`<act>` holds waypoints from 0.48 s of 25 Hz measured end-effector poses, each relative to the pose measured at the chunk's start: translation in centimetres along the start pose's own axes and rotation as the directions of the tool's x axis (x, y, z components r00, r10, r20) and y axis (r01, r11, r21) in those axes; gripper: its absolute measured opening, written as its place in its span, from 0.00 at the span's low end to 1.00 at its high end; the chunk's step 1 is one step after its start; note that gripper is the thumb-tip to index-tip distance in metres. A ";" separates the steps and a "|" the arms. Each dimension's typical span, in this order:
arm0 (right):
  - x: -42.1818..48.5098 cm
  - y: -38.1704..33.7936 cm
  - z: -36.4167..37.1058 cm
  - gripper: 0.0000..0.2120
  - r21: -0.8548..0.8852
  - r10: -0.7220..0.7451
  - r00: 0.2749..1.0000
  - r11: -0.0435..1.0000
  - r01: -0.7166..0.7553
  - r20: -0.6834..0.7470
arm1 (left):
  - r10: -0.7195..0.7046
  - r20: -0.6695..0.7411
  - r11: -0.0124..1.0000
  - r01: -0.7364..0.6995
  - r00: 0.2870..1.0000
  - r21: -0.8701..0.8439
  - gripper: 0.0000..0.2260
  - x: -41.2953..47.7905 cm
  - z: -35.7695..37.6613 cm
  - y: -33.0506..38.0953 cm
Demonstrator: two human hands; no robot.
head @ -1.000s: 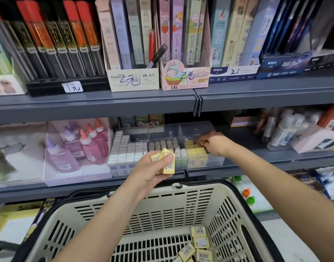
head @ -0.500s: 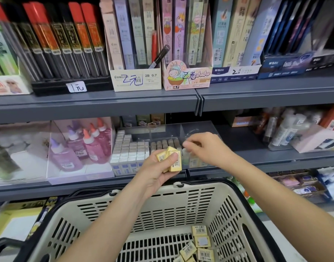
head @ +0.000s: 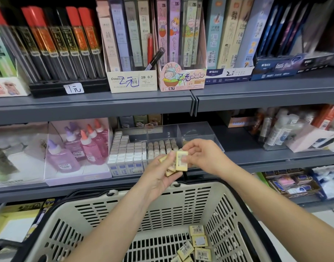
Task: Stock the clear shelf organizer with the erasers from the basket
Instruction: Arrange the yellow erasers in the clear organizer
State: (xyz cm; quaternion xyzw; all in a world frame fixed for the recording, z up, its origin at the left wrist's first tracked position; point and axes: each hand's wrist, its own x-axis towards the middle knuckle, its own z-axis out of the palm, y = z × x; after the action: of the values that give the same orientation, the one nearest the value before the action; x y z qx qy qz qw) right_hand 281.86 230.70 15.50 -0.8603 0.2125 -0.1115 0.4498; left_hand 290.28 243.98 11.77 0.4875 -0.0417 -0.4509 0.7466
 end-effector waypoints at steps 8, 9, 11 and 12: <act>5.5 4.0 -4.7 0.13 -0.407 -0.117 0.956 0.913 -0.003 -0.269 | 0.026 -0.024 0.999 -0.025 0.999 0.047 0.09 -0.4 -0.5 0.8; 6.0 4.1 -4.4 0.12 -0.410 -0.108 0.963 0.912 -0.003 -0.247 | 0.028 -0.018 0.999 -0.027 0.999 0.043 0.09 -0.5 -0.6 0.8; 6.6 4.1 -4.2 0.11 -0.433 -0.094 0.973 0.901 -0.007 -0.211 | 0.039 -0.010 0.998 -0.038 0.999 0.040 0.09 -0.6 -1.0 1.0; 6.8 4.0 -4.4 0.11 -0.459 -0.088 0.976 0.888 -0.013 -0.199 | 0.045 -0.009 0.998 -0.044 0.999 0.039 0.09 -0.6 -1.2 1.1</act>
State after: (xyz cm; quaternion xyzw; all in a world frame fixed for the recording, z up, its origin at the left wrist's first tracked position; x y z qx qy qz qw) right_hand 285.10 222.35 14.68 -0.9288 0.2633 -0.1592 0.2065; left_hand 291.22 245.35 12.21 0.5032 -0.0575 -0.4307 0.7470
